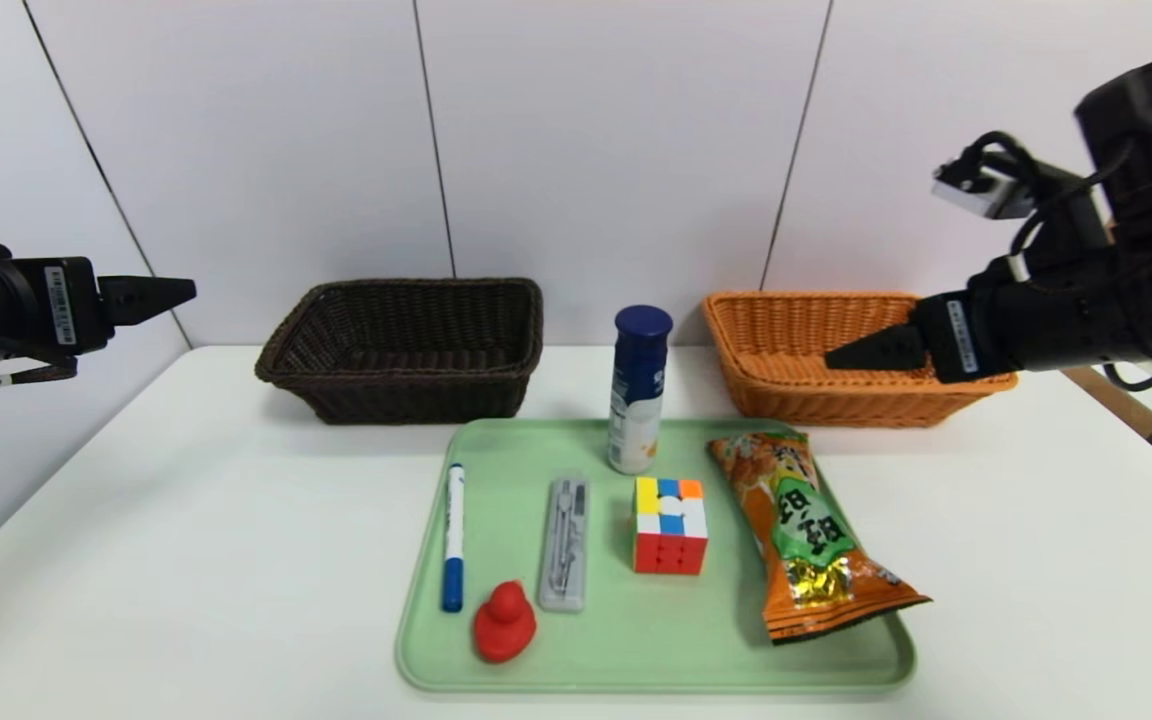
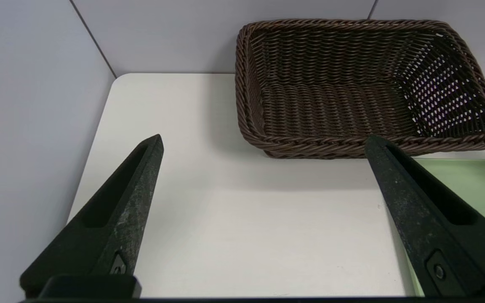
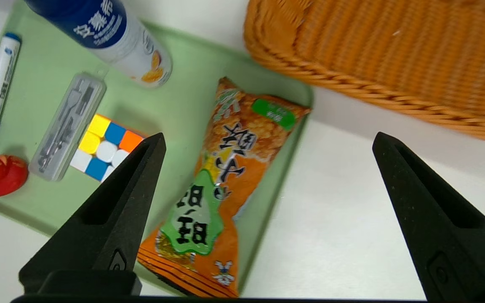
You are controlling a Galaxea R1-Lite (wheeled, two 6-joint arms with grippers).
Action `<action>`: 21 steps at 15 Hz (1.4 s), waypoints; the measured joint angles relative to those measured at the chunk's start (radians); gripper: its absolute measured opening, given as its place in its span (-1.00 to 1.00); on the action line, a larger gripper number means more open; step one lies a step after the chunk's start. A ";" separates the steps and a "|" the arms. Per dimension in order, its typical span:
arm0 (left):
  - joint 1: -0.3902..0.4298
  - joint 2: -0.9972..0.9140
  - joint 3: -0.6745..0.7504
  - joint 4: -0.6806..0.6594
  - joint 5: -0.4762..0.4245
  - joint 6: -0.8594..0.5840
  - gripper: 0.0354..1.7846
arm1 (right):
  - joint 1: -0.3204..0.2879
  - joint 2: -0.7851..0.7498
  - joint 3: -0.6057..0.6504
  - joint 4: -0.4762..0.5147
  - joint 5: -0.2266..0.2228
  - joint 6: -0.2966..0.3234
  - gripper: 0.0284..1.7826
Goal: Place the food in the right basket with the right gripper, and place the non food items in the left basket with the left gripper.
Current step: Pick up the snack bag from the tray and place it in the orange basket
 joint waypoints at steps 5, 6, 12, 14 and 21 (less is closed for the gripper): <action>0.000 -0.013 0.023 -0.001 0.005 -0.001 0.89 | 0.131 0.151 -0.056 0.089 -0.002 0.138 0.90; 0.000 -0.016 0.027 -0.004 0.006 -0.001 0.89 | 0.137 0.169 -0.051 0.089 -0.005 0.139 0.90; 0.000 -0.040 0.043 -0.005 0.005 -0.001 0.89 | 0.131 0.225 0.014 0.087 -0.036 0.134 0.90; 0.000 -0.044 0.046 -0.019 0.005 -0.003 0.89 | 0.121 0.239 0.032 0.086 -0.043 0.133 0.90; 0.000 -0.048 0.048 -0.022 0.005 -0.004 0.89 | 0.116 0.270 0.055 0.074 -0.063 0.138 0.43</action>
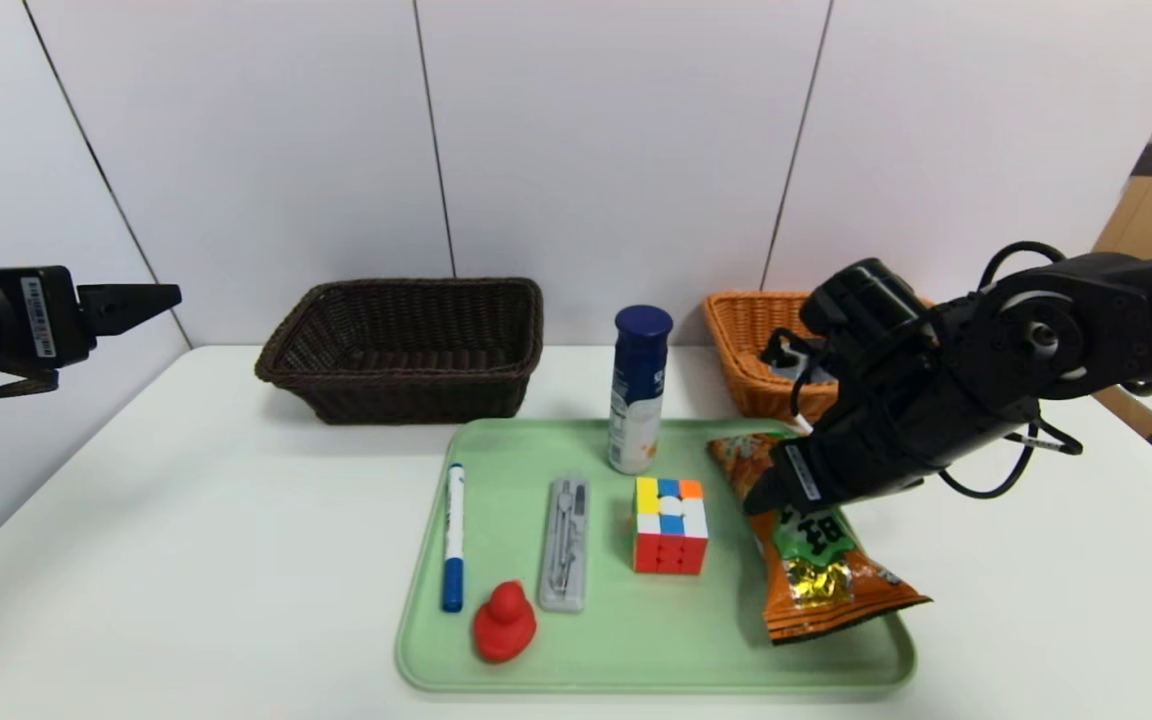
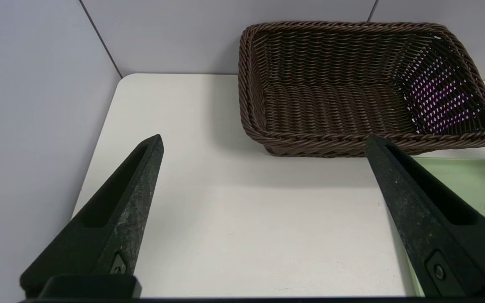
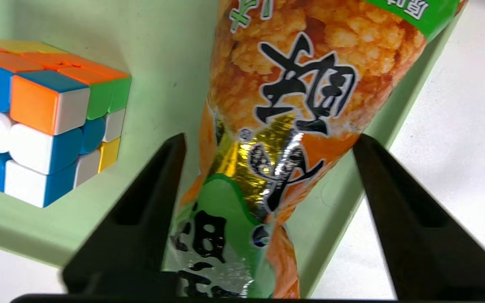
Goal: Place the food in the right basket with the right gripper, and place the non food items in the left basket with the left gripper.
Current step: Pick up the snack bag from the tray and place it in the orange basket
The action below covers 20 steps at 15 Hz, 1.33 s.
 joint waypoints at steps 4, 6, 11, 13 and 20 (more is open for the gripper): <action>0.000 -0.001 -0.002 -0.002 -0.001 0.001 0.89 | 0.001 0.006 0.000 0.000 0.001 0.000 -0.11; 0.000 0.000 -0.002 -0.002 -0.001 0.000 0.89 | 0.001 0.003 0.001 -0.001 0.007 0.000 -0.58; 0.000 0.001 -0.003 -0.002 -0.001 -0.006 0.89 | 0.022 -0.093 0.011 -0.006 0.018 0.000 -0.63; 0.000 0.001 -0.003 -0.002 -0.003 -0.006 0.89 | 0.044 -0.175 0.013 -0.035 0.047 0.000 -0.63; 0.000 0.000 -0.003 -0.002 -0.003 -0.064 0.89 | -0.096 -0.321 -0.014 -0.561 0.085 -0.046 -0.65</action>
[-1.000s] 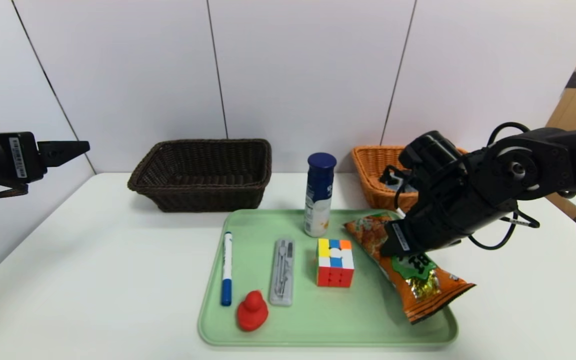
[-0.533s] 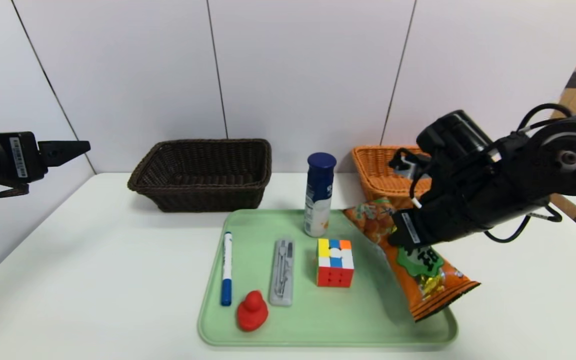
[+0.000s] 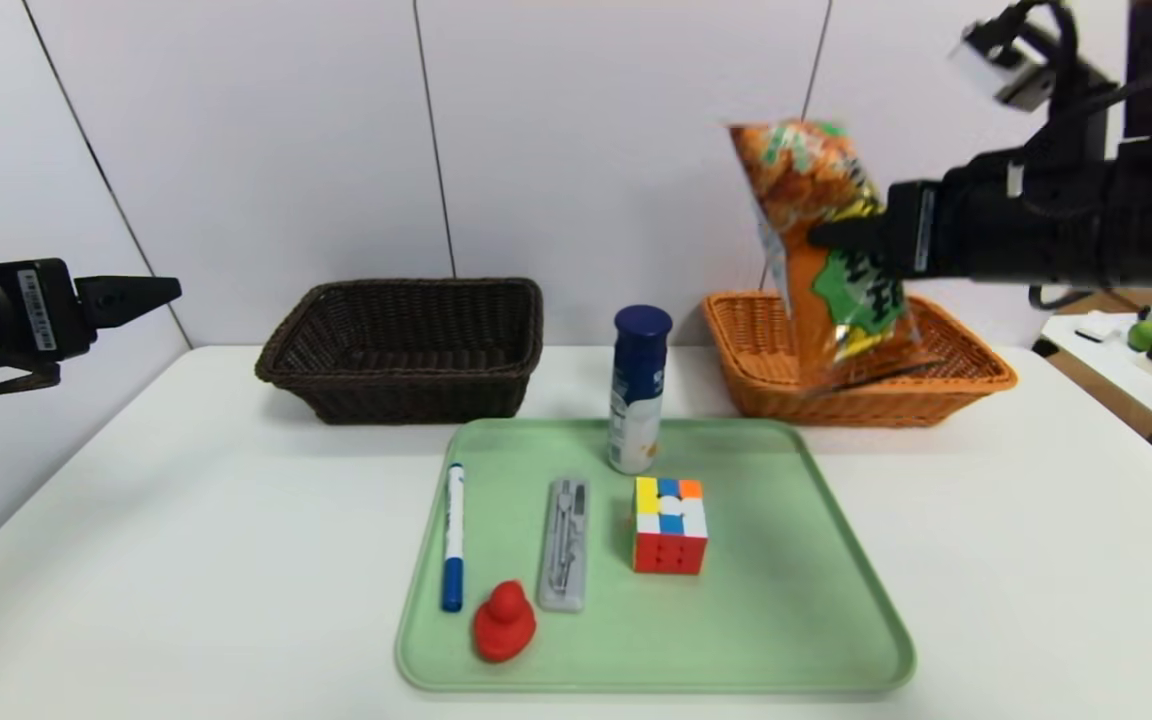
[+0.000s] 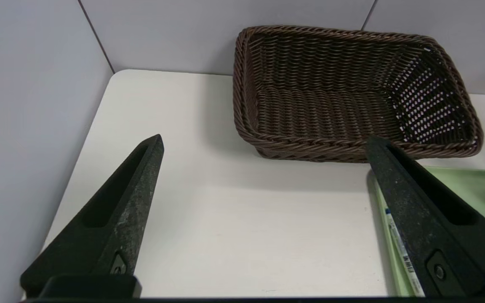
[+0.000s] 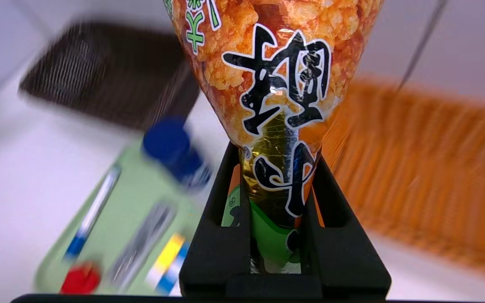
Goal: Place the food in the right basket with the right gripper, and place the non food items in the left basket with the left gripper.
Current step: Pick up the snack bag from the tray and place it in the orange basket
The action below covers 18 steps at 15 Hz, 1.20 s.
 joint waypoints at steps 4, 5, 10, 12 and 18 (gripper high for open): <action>0.000 -0.003 0.002 0.000 0.001 -0.005 0.89 | -0.162 0.091 -0.016 -0.386 -0.065 -0.059 -0.65; 0.000 -0.004 0.003 0.000 0.000 -0.005 0.89 | -0.189 0.131 -0.016 -0.459 -0.103 -0.082 -0.65; 0.001 -0.008 0.002 -0.022 0.001 -0.004 0.89 | -0.274 0.334 0.089 -0.727 -0.184 -0.110 -0.65; 0.001 -0.010 0.003 -0.023 0.002 -0.005 0.89 | -0.297 0.391 0.129 -0.756 -0.187 -0.110 -0.65; 0.002 -0.013 0.010 -0.024 0.002 -0.005 0.89 | -0.320 0.460 0.204 -0.749 -0.192 -0.101 -0.66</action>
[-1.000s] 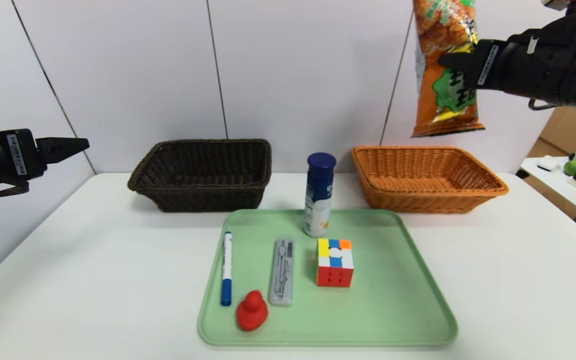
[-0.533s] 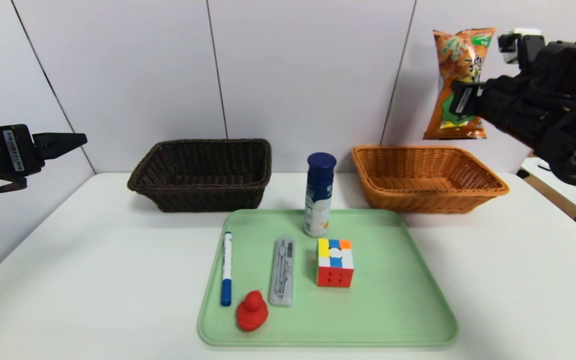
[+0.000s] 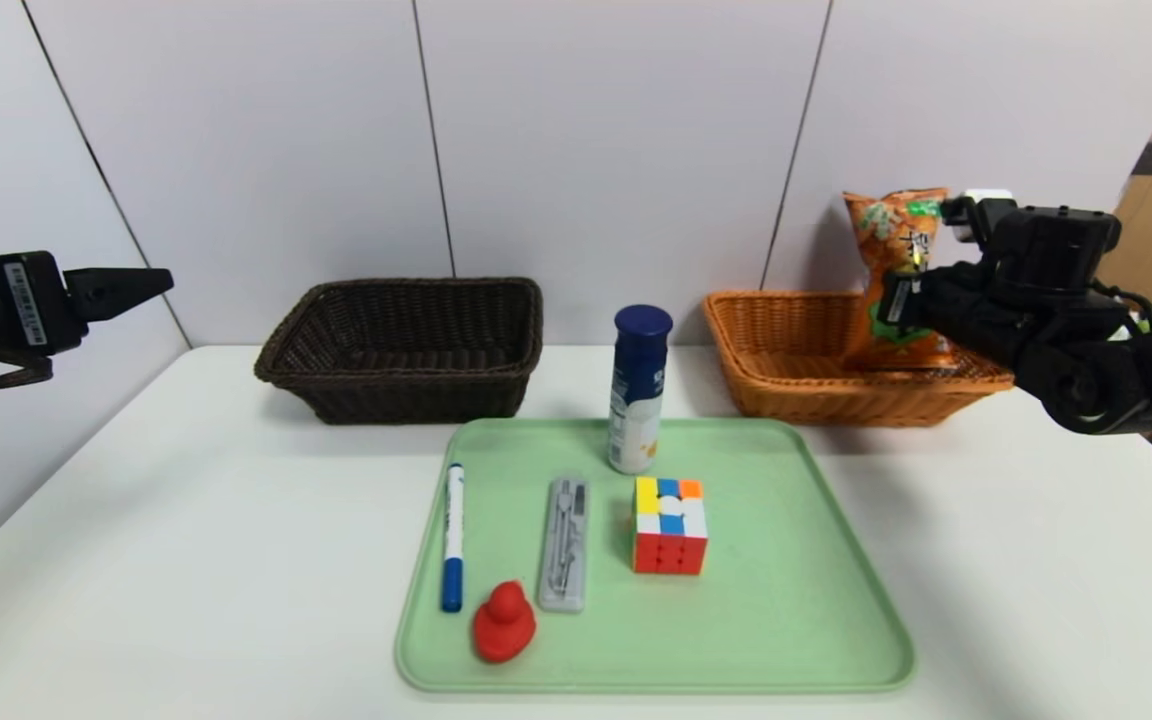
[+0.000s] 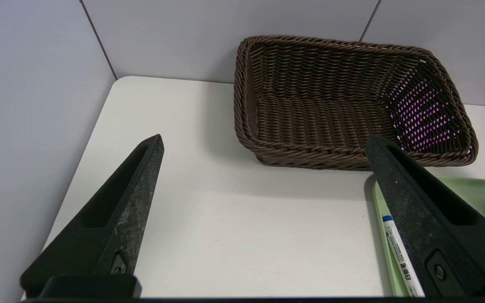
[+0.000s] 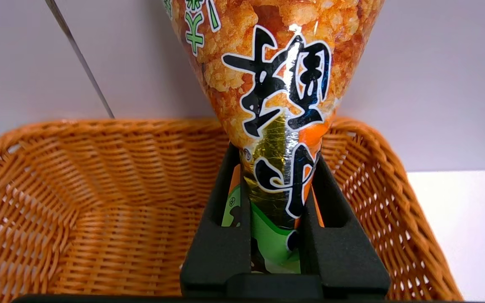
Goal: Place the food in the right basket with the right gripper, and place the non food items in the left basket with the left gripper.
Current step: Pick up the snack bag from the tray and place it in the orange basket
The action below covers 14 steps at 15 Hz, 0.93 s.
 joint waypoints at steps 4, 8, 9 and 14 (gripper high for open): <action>0.000 -0.007 0.002 0.001 -0.001 -0.019 0.89 | -0.002 0.000 0.033 -0.044 -0.010 -0.002 -0.05; 0.000 -0.014 0.008 0.001 0.000 -0.023 0.89 | -0.002 -0.003 0.023 -0.060 -0.010 -0.004 0.34; 0.000 -0.015 0.008 0.001 0.000 -0.024 0.89 | -0.001 -0.009 0.006 -0.063 -0.010 -0.006 0.41; -0.001 -0.024 0.009 0.001 -0.002 -0.024 0.89 | 0.127 -0.137 -0.033 0.027 0.004 0.010 0.65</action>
